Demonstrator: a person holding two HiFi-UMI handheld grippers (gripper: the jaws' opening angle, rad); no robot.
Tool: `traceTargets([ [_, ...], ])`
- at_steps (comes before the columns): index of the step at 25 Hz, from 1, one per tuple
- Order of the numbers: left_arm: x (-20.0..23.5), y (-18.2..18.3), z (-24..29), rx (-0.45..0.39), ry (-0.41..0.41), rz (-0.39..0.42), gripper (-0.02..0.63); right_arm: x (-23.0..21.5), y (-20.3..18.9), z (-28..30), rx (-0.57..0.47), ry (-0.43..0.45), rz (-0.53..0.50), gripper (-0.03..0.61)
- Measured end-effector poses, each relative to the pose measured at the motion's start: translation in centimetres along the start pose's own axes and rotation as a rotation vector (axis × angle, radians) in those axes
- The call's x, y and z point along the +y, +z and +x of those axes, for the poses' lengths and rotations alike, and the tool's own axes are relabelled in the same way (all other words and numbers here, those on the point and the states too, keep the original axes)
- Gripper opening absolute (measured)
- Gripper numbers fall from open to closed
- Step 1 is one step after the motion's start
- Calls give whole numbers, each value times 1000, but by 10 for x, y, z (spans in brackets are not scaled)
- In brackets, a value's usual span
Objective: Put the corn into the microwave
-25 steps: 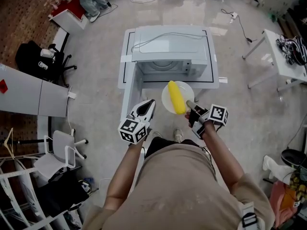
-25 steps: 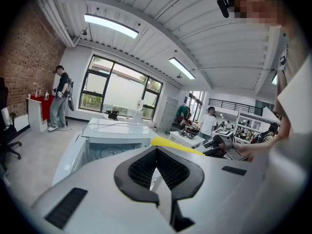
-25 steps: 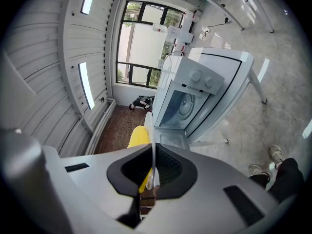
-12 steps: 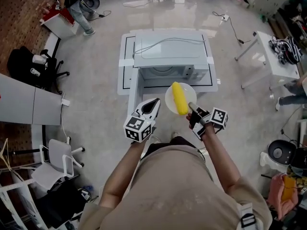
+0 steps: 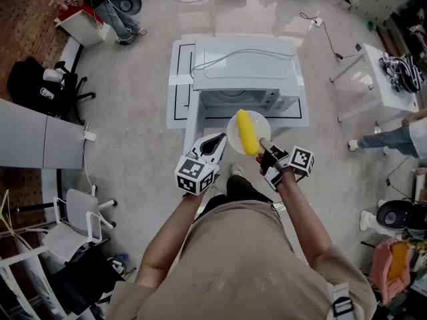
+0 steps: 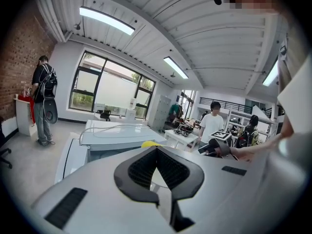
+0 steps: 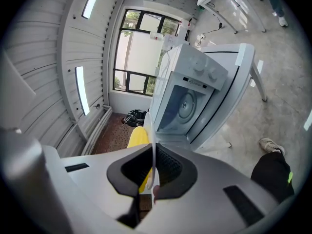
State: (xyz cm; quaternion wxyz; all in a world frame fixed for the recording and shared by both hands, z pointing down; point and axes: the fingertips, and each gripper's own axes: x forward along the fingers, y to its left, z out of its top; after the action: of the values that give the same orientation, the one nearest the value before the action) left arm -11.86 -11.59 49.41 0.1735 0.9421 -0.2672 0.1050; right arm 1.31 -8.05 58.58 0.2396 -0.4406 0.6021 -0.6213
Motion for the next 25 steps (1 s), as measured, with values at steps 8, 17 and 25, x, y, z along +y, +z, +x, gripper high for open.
traceTargets([
  [8,23,-4,25,27,37,-8,2,-23,27,40,23,-8,11,14],
  [17,54,-25,56,58,94,15,2,-67,51,75,13,8,-35,14],
  [25,59,-33,83,75,130,-5,2,-100,67,102,12,-12,-19,14],
])
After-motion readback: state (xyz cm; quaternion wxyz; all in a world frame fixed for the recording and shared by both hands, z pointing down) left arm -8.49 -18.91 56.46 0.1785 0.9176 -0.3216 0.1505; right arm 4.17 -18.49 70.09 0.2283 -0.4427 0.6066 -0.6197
